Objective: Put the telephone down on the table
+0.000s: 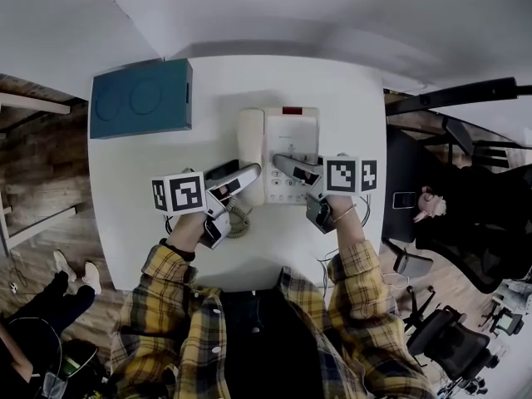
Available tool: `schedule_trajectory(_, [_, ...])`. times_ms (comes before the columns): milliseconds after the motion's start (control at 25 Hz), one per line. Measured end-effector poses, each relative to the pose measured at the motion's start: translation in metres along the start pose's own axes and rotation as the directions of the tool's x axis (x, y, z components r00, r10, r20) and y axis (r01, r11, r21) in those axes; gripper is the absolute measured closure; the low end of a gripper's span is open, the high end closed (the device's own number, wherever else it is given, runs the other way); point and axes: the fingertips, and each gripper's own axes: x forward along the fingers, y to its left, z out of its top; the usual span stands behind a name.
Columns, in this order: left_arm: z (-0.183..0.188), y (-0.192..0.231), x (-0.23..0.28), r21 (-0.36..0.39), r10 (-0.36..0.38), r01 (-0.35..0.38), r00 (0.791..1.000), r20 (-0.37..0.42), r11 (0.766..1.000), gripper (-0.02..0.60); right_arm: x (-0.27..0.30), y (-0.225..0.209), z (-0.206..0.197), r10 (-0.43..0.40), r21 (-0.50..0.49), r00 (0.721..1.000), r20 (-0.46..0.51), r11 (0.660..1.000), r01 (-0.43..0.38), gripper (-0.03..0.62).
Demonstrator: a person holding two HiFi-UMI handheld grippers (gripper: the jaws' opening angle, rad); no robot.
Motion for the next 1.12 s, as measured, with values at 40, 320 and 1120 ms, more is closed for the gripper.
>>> schedule_trajectory(40, [0.000, 0.000, 0.000, 0.001, 0.001, -0.001, 1.000, 0.000, 1.000, 0.210, -0.001, -0.001, 0.000, -0.010, -0.005, 1.000, 0.004, 1.000, 0.010, 0.275])
schedule_trajectory(320, [-0.002, -0.001, 0.003, 0.002, 0.007, -0.007, 1.000, -0.003, 1.000, 0.210, -0.005, -0.007, 0.002, -0.074, -0.024, 0.997, 0.030, 0.997, 0.074, 0.258])
schedule_trajectory(1120, [-0.004, -0.002, 0.008, 0.030, 0.031, -0.030, 0.999, -0.022, 0.999, 0.210, -0.009, -0.017, 0.002, -0.200, -0.054, 0.979, 0.032, 0.978, 0.201, 0.229])
